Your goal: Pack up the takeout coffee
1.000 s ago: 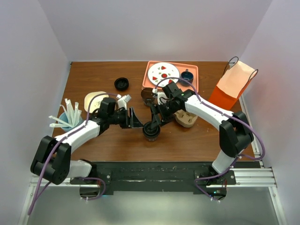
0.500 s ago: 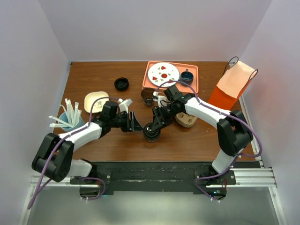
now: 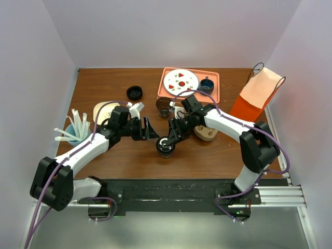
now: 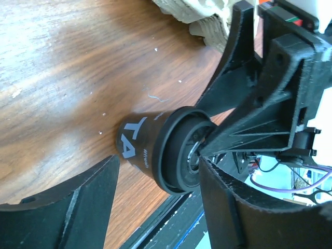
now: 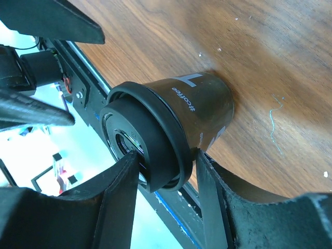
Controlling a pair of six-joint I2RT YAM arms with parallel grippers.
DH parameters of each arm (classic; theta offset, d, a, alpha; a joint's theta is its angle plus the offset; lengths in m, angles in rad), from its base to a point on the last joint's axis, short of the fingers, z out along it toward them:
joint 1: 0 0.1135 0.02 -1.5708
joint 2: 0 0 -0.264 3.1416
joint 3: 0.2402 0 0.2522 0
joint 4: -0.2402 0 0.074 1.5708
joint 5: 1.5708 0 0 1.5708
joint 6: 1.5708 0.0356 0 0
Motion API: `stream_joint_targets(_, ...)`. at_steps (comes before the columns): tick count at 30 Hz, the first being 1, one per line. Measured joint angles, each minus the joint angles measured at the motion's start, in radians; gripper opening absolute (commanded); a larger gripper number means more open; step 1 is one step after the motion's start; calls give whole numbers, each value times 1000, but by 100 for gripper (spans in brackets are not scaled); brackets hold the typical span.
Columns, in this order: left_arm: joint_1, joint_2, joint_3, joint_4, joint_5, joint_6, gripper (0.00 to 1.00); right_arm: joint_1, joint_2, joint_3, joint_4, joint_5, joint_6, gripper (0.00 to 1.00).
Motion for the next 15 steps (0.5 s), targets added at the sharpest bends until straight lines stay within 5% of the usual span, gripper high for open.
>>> stream_joint_targets(15,-78,0,-27,11,3,2,76,3,-10,-15,31,4,55,46)
